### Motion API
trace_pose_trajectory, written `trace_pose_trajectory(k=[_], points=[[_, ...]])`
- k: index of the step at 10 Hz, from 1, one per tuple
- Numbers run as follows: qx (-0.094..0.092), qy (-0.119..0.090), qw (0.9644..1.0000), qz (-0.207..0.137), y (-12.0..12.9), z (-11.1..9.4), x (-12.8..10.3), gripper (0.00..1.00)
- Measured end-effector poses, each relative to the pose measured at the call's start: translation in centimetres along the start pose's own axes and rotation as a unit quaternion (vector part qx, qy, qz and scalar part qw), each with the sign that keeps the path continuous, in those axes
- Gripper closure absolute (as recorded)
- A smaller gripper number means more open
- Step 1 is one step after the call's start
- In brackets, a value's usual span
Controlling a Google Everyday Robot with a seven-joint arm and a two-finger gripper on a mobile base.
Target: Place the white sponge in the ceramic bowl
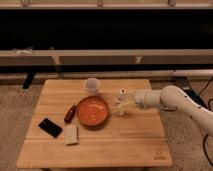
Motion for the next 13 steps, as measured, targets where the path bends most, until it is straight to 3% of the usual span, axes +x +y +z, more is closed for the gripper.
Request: trace_pose_trajectory(k=[10,11,12,13], points=[[0.001,0.001,1.0000,-0.007,0.0,0.0,-0.2,0.20],[0.002,0.005,0.9996,-0.026,0.1,-0.1,-0.7,0.20],[0.001,0.014,0.9974,-0.071,0.4,-0.3,-2.0,0.20],[-0.001,0.024,0.9898,-0.140,0.9,-0.6,-3.8,0.20]])
